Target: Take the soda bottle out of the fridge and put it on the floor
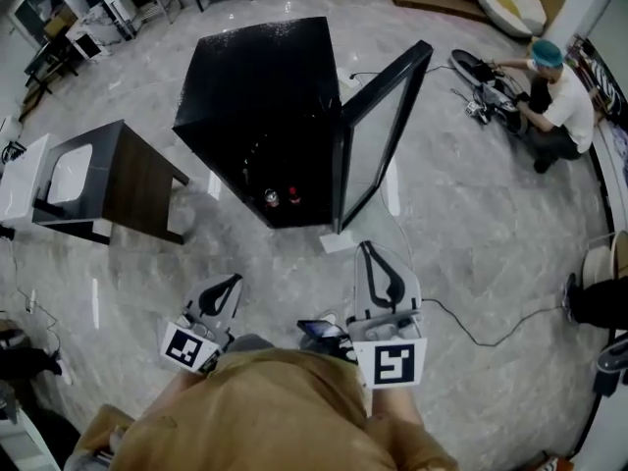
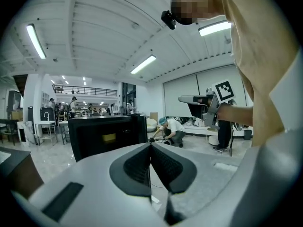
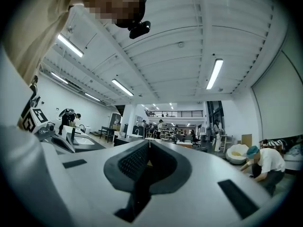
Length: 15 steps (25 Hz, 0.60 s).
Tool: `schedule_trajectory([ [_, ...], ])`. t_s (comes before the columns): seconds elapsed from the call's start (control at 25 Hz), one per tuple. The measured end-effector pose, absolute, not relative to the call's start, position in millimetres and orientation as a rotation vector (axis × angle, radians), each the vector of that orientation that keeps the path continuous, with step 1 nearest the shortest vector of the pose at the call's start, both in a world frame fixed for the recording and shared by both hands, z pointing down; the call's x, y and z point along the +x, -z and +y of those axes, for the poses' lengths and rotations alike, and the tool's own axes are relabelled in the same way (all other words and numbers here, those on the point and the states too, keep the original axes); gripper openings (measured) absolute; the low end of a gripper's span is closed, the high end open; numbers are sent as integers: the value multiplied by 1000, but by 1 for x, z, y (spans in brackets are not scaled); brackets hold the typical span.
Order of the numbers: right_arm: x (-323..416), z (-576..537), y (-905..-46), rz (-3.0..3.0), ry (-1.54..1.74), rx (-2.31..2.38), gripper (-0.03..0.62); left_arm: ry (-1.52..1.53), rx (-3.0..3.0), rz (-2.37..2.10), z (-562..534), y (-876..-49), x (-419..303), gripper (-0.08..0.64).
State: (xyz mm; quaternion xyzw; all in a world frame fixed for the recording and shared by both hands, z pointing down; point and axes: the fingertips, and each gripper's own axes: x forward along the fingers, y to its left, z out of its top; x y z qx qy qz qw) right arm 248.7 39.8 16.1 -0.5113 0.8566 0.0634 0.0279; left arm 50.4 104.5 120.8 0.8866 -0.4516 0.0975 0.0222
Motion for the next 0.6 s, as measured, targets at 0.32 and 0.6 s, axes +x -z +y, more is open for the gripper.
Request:
schedule_trajectory([
  [0.32,237,26,-12,2685,-196,-1491,2,-269,2700,-1466,80,-127,52,3],
  [0.6,209,21,-11,2735,-201,-1470,3,-285,2702,-1478,63,-140,30,2],
])
